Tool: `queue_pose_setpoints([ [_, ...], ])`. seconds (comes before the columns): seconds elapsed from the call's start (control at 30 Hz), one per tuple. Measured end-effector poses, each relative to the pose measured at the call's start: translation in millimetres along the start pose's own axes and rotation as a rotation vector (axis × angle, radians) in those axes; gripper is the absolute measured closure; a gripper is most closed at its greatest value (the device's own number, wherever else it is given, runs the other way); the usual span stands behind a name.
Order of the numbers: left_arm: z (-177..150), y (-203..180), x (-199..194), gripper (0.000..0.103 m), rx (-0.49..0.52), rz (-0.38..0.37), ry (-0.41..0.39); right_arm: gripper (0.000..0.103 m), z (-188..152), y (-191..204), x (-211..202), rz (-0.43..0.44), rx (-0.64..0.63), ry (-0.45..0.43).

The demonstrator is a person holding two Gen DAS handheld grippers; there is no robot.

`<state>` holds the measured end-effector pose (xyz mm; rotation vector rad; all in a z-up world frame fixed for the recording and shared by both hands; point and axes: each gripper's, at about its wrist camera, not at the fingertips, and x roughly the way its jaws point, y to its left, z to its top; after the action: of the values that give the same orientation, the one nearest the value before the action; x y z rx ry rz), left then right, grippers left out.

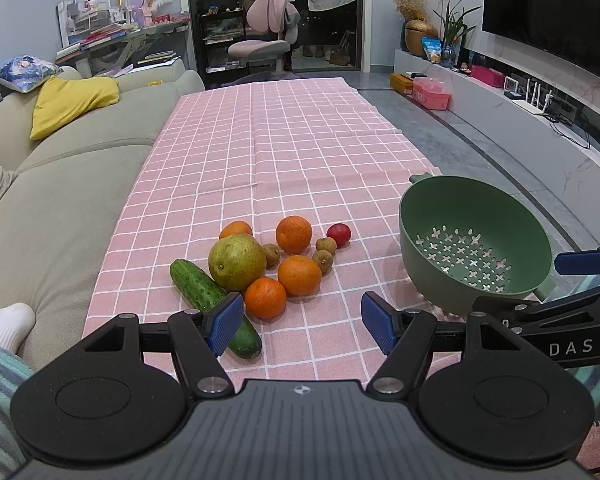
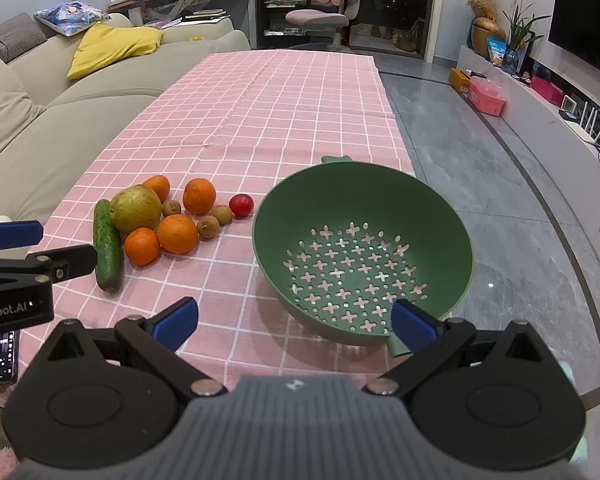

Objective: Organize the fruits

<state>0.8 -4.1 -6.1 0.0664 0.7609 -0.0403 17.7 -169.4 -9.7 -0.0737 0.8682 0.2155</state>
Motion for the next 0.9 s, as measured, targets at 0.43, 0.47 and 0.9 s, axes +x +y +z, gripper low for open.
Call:
queue_pose_setpoints([
  [0.43, 0.2, 7.6, 0.5, 0.023, -0.019, -0.040, 0.002, 0.004, 0.2, -1.6, 1.7, 0.029, 0.008, -0.007],
  [0.47, 0.8, 9.9, 1.5, 0.024, -0.024, -0.043, 0.003, 0.004, 0.9, -1.8, 1.7, 0.042, 0.012, -0.013],
  [0.9, 7.9, 59.0, 25.8, 0.029, -0.214, -0.003, 0.073, 0.017, 28.0, 21.6, 17.9, 0.167, -0.082, -0.127],
])
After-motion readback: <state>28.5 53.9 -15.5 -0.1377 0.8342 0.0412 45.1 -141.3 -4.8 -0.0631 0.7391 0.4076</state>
